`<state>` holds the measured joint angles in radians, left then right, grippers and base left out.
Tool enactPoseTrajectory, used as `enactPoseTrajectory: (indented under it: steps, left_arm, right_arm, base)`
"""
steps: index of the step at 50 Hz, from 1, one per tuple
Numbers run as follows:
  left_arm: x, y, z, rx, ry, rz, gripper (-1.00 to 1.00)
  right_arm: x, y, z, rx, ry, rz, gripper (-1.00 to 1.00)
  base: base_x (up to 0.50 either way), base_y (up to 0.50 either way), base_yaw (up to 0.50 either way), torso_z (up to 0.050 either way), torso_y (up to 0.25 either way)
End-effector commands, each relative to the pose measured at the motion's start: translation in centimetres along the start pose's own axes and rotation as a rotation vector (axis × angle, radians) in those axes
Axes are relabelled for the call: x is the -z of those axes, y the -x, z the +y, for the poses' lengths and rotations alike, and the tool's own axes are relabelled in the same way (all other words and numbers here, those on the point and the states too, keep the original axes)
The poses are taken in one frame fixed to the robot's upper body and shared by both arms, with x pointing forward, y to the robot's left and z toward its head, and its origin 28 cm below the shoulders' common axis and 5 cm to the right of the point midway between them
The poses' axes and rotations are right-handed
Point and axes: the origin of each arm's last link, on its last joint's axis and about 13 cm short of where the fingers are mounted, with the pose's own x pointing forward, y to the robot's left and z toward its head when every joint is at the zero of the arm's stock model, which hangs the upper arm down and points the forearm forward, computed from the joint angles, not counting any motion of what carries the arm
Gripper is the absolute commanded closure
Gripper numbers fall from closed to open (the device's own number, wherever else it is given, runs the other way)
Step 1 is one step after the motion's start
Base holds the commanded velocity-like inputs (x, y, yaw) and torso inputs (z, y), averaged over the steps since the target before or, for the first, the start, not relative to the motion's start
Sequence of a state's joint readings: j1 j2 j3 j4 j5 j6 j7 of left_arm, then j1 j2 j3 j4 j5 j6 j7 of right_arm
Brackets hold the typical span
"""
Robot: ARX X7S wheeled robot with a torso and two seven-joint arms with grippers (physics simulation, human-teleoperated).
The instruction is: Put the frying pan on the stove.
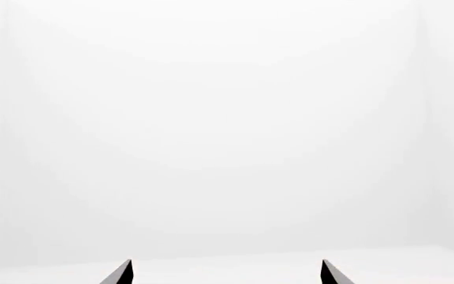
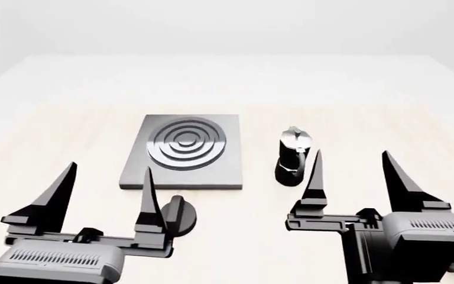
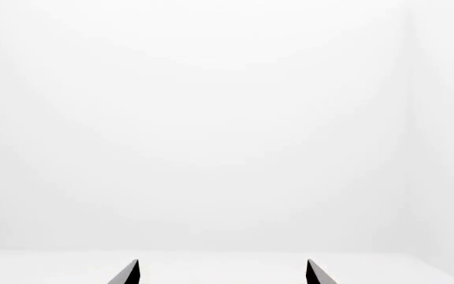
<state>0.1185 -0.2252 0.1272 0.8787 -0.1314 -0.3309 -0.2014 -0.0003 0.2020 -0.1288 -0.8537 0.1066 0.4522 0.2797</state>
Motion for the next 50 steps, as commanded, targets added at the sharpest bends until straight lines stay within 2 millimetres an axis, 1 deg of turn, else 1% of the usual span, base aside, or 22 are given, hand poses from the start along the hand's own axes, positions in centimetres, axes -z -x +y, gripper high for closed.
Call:
enactPoseTrajectory:
  steps: [1, 12, 50]
  left_arm:
    - [-0.09, 0.08, 0.05, 0.002, 0.007, -0.003, -1.00]
    - [-0.31, 0.12, 0.17, -0.008, 0.000, -0.014, -1.00]
    - [-0.09, 0.12, 0.15, 0.000, -0.007, -0.003, -1.00]
  right_arm:
    - [-0.04, 0.01, -0.02, 0.000, 0.000, -0.002, -1.00]
    - [-0.10, 0.03, -0.03, 0.000, 0.000, -0.003, -1.00]
    - [-0.13, 0.00, -0.15, 0.006, 0.003, -0.002, -1.00]
  base:
    - [0.00, 0.00, 0.00, 0.050, 0.000]
    - [0.00, 0.00, 0.00, 0.050, -0.013]
    - [0.00, 0.00, 0.00, 0.049, -0.138]
